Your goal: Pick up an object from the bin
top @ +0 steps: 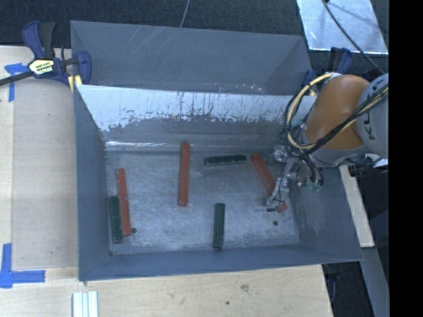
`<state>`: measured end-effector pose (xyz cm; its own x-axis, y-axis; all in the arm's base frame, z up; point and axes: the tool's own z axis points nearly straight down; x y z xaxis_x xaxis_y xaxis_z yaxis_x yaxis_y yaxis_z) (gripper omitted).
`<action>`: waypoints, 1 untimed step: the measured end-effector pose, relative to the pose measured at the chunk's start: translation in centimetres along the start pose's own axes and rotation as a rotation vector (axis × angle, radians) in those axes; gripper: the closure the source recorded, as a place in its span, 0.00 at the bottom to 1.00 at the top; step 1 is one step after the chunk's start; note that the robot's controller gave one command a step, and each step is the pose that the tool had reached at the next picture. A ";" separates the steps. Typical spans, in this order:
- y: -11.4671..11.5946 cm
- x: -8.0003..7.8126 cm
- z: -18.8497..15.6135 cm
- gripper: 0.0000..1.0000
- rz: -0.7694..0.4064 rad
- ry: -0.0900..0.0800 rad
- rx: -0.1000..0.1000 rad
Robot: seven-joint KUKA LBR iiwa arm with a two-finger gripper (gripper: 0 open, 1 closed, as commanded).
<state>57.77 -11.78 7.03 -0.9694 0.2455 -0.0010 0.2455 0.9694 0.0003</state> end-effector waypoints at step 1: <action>-2.0 -0.6 0.0 0.00 0.225 -0.004 -0.001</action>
Offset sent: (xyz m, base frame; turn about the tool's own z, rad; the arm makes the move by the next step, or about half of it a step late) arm 0.0000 0.0000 0.0000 0.0000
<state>57.87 -13.83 7.04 -0.8902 0.4555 -0.0047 0.4555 0.8902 0.0022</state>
